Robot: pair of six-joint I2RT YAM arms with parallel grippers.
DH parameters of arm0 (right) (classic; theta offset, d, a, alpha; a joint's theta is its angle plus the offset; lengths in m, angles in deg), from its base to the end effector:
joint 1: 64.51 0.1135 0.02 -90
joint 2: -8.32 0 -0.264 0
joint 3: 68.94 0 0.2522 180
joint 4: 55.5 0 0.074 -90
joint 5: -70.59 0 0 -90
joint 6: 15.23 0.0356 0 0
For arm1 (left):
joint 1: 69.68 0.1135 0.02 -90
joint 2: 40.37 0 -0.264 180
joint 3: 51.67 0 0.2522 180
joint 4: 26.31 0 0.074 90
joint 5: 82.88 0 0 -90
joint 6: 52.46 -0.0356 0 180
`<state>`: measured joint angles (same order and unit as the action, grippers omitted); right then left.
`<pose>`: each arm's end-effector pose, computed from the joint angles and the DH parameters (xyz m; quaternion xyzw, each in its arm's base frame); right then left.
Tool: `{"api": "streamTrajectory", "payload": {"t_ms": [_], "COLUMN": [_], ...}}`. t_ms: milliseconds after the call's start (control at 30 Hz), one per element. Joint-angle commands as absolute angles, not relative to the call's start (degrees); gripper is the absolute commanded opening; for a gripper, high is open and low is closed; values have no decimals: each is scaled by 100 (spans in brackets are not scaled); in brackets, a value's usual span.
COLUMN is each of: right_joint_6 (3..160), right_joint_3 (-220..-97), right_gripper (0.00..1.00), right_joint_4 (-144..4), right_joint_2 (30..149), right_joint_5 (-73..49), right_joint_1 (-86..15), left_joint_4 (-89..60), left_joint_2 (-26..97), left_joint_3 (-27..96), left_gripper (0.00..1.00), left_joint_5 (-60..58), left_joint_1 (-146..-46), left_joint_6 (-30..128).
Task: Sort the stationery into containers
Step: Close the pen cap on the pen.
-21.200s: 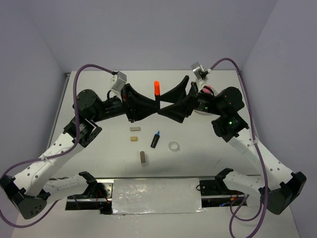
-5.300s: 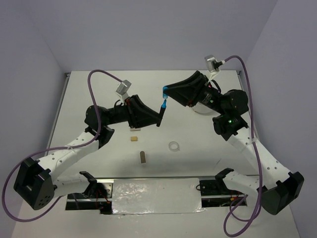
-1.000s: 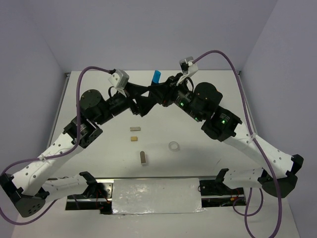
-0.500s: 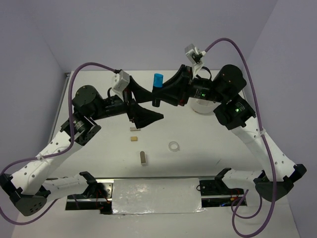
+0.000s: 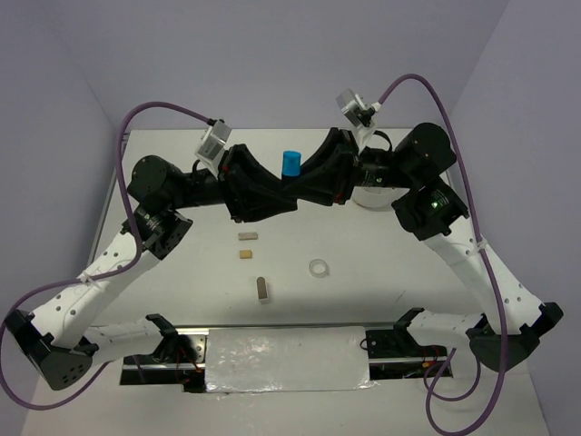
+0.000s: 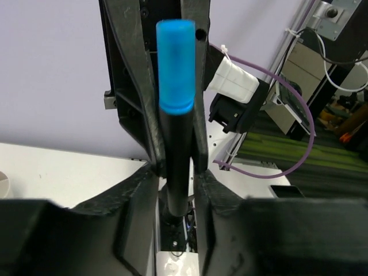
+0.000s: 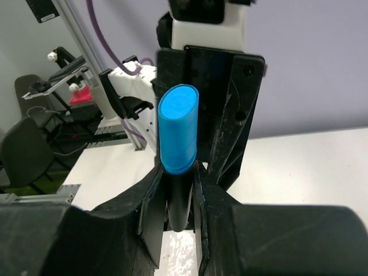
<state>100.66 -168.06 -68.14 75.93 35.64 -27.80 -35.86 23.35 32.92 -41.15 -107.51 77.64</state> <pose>0.1620 0.1572 0.5199 -0.4229 0.4781 0.6044 0.4767 0.1598 -0.1578 0.4895 0.3458 0.4603 -0.6560 0.4880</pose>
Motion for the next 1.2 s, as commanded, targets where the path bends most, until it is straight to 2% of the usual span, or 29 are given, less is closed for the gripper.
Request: {"api": "streamTrajectory", "payload": {"t_ms": [0, 100, 200, 233, 267, 300, 333, 400, 433, 500, 567, 633, 900, 1167], "right_joint_6": [9990, 9964, 9929, 9903, 9876, 9867, 9867, 9859, 9832, 9788, 9780, 9744, 9480, 10016], "right_joint_3": [-16786, -16777, -16786, -16795, -16821, -16839, -16830, -16804, -16795, -16751, -16777, -16856, -17542, -17490], "right_gripper": [0, 0, 0, 0, 0, 0, 5, 26, 40, 49, 64, 73, 82, 80], "right_joint_4": [-6566, -6627, -6654, -6680, -6724, -6767, -6751, -6794, -6803, -6829, -6882, -7057, -7901, -7445], "right_joint_2": [7397, 7388, 7371, 7371, 7397, 7406, 7415, 7406, 7388, 7353, 7353, 7388, 7529, 7476], "right_joint_5": [3553, 3509, 3456, 3429, 3421, 3420, 3429, 3386, 3368, 3315, 3245, 3149, 2612, 2524], "right_joint_1": [-2821, -2812, -2821, -2812, -2812, -2812, -2821, -2812, -2821, -2821, -2856, -2900, -2953, -3084], "left_joint_4": [-4260, -4217, -4102, -4007, -3927, -3848, -3699, -3497, -3418, -3206, -3110, -3083, -3179, -3074], "left_joint_2": [2370, 2396, 2422, 2423, 2440, 2449, 2458, 2467, 2449, 2370, 2352, 2387, 2291, 2300], "left_joint_3": [3311, 3302, 3302, 3337, 3355, 3390, 3451, 3522, 3539, 3548, 3575, 3610, 3364, 3320], "left_gripper": [41, 34, 22, 8, 0, 0, 0, 0, 0, 0, 0, 0, 0, 0], "left_joint_5": [-4394, -4421, -4403, -4377, -4342, -4263, -4219, -4105, -3896, -3762, -3735, -3831, -3911, -3902], "left_joint_1": [-10747, -10748, -10748, -10748, -10739, -10747, -10748, -10748, -10739, -10748, -10748, -10747, -10748, -10756], "left_joint_6": [8052, 8035, 7964, 7938, 7903, 7851, 7815, 7623, 7552, 7368, 7279, 7235, 7130, 7041]}}
